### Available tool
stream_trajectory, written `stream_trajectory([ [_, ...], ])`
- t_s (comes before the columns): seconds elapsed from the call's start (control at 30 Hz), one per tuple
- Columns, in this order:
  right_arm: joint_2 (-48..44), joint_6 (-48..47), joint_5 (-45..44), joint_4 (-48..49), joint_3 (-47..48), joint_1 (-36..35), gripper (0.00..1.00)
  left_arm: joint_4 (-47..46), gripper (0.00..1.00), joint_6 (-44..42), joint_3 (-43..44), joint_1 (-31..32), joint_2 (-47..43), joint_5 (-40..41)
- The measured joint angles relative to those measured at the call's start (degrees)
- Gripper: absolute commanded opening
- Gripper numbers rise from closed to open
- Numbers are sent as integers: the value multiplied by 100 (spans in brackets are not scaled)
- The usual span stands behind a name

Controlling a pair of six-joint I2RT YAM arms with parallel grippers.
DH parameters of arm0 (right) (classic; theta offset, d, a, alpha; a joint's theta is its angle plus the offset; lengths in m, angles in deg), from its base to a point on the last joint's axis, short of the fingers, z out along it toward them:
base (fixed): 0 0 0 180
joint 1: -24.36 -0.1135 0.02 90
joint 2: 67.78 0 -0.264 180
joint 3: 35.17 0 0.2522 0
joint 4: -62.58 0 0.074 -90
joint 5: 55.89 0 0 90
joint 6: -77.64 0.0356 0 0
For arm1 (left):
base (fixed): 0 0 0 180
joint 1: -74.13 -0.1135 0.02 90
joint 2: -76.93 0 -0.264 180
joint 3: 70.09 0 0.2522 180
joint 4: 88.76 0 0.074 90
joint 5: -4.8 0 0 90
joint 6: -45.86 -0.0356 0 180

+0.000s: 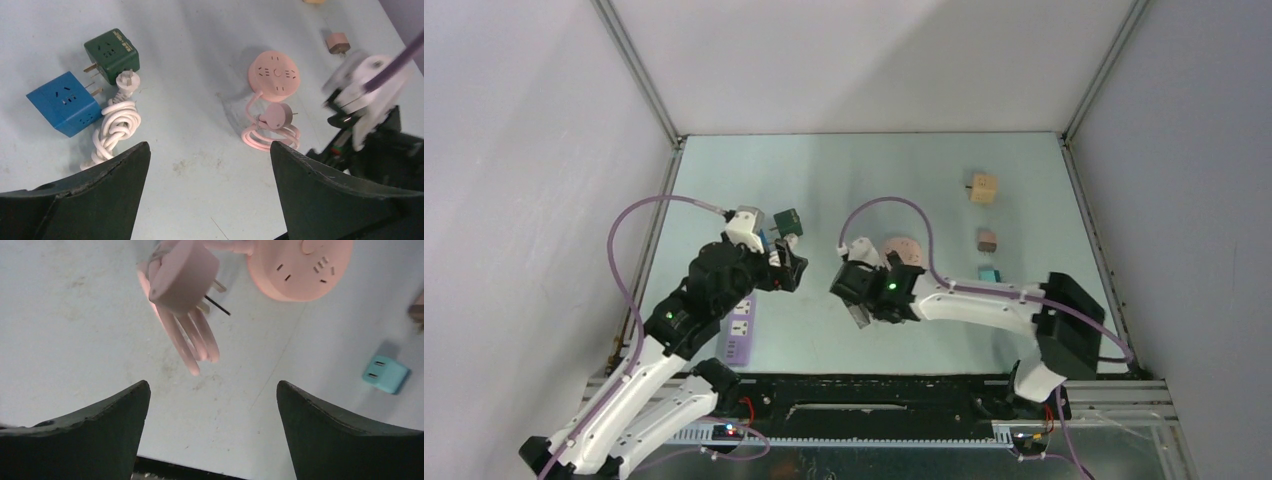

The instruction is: Insert the plug

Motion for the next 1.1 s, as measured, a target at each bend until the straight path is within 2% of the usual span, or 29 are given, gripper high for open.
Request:
stream_trajectory([
  [0.2, -1268, -131, 1296, 916, -916, 824, 100, -46, 97, 127, 0, -192, 470, -428],
  [0.33, -1880, -199, 1753, 1401, -1552, 1335, 100, -232, 100, 367, -74, -334, 774, -940],
  [0.53, -2852, -157, 2551, 1934, -2616, 1661, 100, -1169, 100, 973, -890, -428, 756, -1740],
  [0.67, -3377, 184, 2618, 1932, -3062, 1738, 100, -1722, 100, 1416, -1460, -494, 831, -2083],
  [0.87, -3930, 575, 2522, 1609, -3150, 1871, 100, -1808, 100, 1486, -1475, -640, 896, -2173],
  [1.1, -4730, 577, 2483, 1126, -3167, 3300, 100, -1178, 100, 1226, -1056, -669, 1145, -1453],
])
